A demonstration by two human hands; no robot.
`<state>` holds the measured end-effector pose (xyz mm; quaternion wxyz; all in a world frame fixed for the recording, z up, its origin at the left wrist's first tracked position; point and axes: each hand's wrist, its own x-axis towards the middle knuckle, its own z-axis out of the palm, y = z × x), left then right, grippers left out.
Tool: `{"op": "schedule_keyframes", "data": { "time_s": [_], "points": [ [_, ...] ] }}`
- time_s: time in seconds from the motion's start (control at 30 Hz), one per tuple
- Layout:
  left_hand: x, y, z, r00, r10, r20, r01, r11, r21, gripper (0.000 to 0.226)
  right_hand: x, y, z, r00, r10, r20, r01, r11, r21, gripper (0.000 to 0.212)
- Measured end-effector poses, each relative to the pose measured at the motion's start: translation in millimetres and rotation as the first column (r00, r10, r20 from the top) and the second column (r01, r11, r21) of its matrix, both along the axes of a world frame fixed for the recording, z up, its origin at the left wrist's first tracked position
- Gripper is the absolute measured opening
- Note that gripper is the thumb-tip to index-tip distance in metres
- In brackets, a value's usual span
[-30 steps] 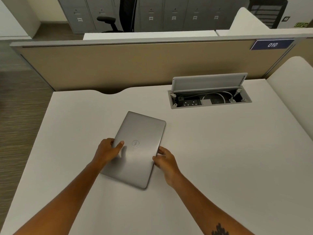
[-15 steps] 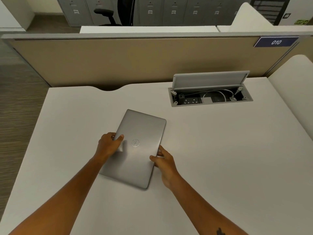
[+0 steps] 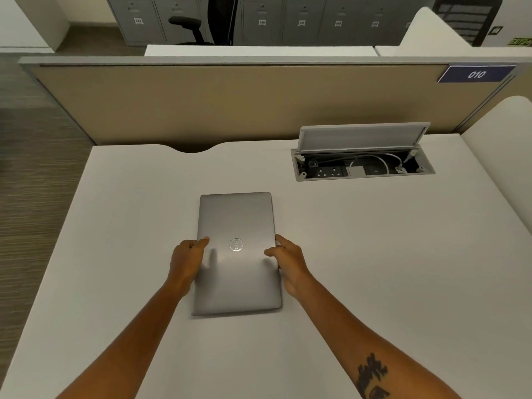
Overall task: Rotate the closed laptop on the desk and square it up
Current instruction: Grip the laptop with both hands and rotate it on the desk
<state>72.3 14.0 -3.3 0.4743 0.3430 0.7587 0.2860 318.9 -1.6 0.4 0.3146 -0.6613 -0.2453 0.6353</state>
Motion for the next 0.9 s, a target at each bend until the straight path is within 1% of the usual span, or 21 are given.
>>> {"op": "schedule_keyframes", "data": {
  "time_s": [0.1, 0.13, 0.2, 0.23, 0.27, 0.33, 0.4, 0.43, 0.5, 0.53, 0.57, 0.63, 0.73, 0.83, 0.9],
  "points": [
    [3, -11, -1, 0.995, 0.049, 0.085, -0.046, 0.998, -0.033, 0.027, 5, 15, 3, 0.999, -0.001, 0.050, 0.001, 1.000, -0.014, 0.024],
    [4, -15, 0, 0.991, 0.064, 0.116, -0.058, 0.997, -0.048, 0.027, 6, 19, 5, 0.997, 0.012, 0.076, -0.011, 1.000, -0.012, 0.027],
    [8, -22, 0, 0.979, 0.111, 0.171, -0.098, 0.992, -0.080, 0.043, 8, 27, 8, 0.993, 0.049, 0.112, -0.048, 0.999, -0.008, 0.047],
    [11, -25, 1, 0.972, 0.135, 0.195, -0.120, 0.989, -0.087, 0.048, 10, 31, 7, 0.990, 0.064, 0.130, -0.063, 0.998, -0.010, 0.058],
    [14, -27, 0, 0.967, 0.150, 0.205, -0.134, 0.987, -0.087, 0.048, 11, 34, 7, 0.988, 0.071, 0.140, -0.069, 0.997, -0.015, 0.065],
    [18, -30, -1, 0.971, 0.147, 0.186, -0.137, 0.988, -0.068, 0.038, 14, 39, 6, 0.987, 0.073, 0.143, -0.071, 0.997, -0.022, 0.069],
    [20, -31, -2, 0.982, 0.124, 0.142, -0.119, 0.992, -0.040, 0.023, 15, 38, 8, 0.987, 0.075, 0.145, -0.073, 0.997, -0.019, 0.068],
    [20, -30, -2, 0.987, 0.112, 0.115, -0.109, 0.994, -0.028, 0.021, 16, 37, 9, 0.987, 0.073, 0.141, -0.073, 0.997, -0.010, 0.061],
    [17, -25, -2, 0.995, 0.081, 0.066, -0.081, 0.997, -0.010, 0.024, 18, 31, 10, 0.986, 0.086, 0.145, -0.089, 0.996, 0.010, 0.034],
    [17, -21, -2, 0.997, 0.060, 0.043, -0.060, 0.998, 0.003, 0.026, 19, 28, 10, 0.984, 0.091, 0.151, -0.096, 0.995, 0.027, 0.025],
    [16, -16, -1, 0.999, 0.037, 0.018, -0.037, 0.999, 0.022, 0.029, 19, 24, 9, 0.984, 0.089, 0.156, -0.096, 0.994, 0.042, 0.021],
    [12, -4, 1, 0.999, -0.010, -0.052, 0.013, 0.998, 0.065, 0.032, 18, 14, 8, 0.981, 0.073, 0.180, -0.084, 0.995, 0.056, 0.019],
    [7, 21, 5, 0.993, -0.062, -0.100, 0.070, 0.995, 0.076, 0.027, 19, -4, 5, 0.973, 0.031, 0.228, -0.041, 0.998, 0.041, 0.020],
    [1, 45, 8, 0.989, -0.097, -0.116, 0.107, 0.991, 0.086, 0.055, 23, -23, 1, 0.964, 0.022, 0.266, -0.030, 0.999, 0.026, 0.029],
    [-3, 58, 9, 0.984, -0.117, -0.134, 0.130, 0.987, 0.095, 0.062, 26, -35, -2, 0.961, 0.011, 0.275, -0.016, 1.000, 0.015, 0.036]
  ]
}}
